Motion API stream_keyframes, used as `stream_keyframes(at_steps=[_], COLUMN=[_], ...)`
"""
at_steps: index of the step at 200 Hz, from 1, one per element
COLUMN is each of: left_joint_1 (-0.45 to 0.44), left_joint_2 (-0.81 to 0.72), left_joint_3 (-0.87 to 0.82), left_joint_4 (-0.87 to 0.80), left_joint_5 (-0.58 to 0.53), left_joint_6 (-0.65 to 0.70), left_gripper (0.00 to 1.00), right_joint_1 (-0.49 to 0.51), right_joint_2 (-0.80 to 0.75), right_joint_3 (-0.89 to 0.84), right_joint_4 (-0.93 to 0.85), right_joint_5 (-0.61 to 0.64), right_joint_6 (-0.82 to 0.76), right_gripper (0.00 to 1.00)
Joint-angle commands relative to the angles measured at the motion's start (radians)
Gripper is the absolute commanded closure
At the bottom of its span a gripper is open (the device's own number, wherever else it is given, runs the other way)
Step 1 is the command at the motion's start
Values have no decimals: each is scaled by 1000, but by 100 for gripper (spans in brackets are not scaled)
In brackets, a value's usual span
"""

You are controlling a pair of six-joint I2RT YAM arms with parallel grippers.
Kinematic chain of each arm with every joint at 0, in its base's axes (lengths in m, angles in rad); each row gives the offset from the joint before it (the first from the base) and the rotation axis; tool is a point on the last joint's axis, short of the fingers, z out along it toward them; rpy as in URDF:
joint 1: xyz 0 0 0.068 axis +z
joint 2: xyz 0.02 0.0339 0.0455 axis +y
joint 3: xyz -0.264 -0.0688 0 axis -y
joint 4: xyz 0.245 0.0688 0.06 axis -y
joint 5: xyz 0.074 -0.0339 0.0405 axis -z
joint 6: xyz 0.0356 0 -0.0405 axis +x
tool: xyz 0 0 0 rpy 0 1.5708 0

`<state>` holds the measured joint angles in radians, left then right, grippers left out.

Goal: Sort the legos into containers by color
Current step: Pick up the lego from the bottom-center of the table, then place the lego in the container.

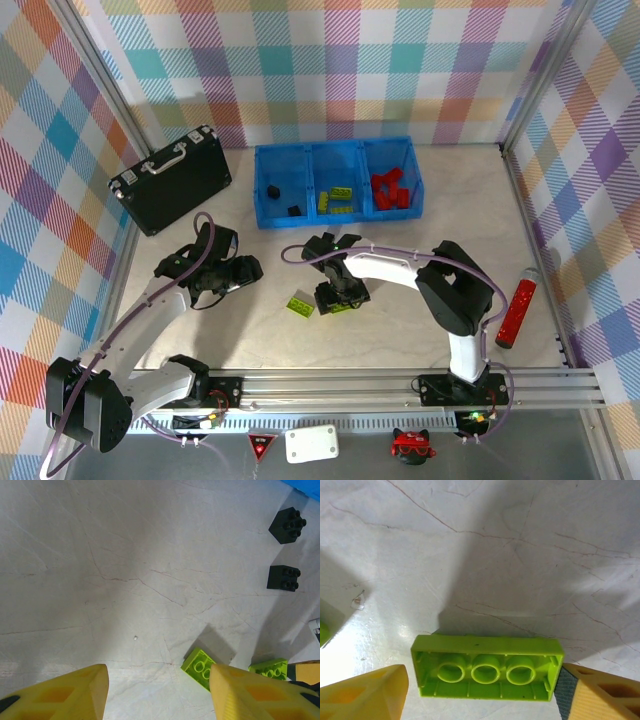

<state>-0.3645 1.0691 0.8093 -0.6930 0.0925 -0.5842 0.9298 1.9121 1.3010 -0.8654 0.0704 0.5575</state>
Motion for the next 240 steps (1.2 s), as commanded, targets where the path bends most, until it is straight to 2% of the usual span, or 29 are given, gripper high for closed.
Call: stream_keyframes(at_steps=[1,63,113,161,240], left_joint_1=[-8,-8,-8,-8,-8], left_joint_2=[-4,1,-14,-27,-57], left_joint_3=[5,23,22,22,30], left_joint_4=[-8,-16,-25,-40,-74], left_joint_5=[-4,-6,-11,-20,-50], left_joint_6=[-6,2,0,5,26], left_gripper=[44,44,44,44,44], right_joint_1=[7,7,6,-39,-205], right_joint_2=[21,12,-16,-6,143], right_joint_3=[20,32,88,234,587], right_joint_4=[-29,-35,-83,-144,-203], right_joint_5=[3,6,46,93,125], right_joint_6=[-3,1,-18,-87,-219], right_gripper=[25,33,33,33,33])
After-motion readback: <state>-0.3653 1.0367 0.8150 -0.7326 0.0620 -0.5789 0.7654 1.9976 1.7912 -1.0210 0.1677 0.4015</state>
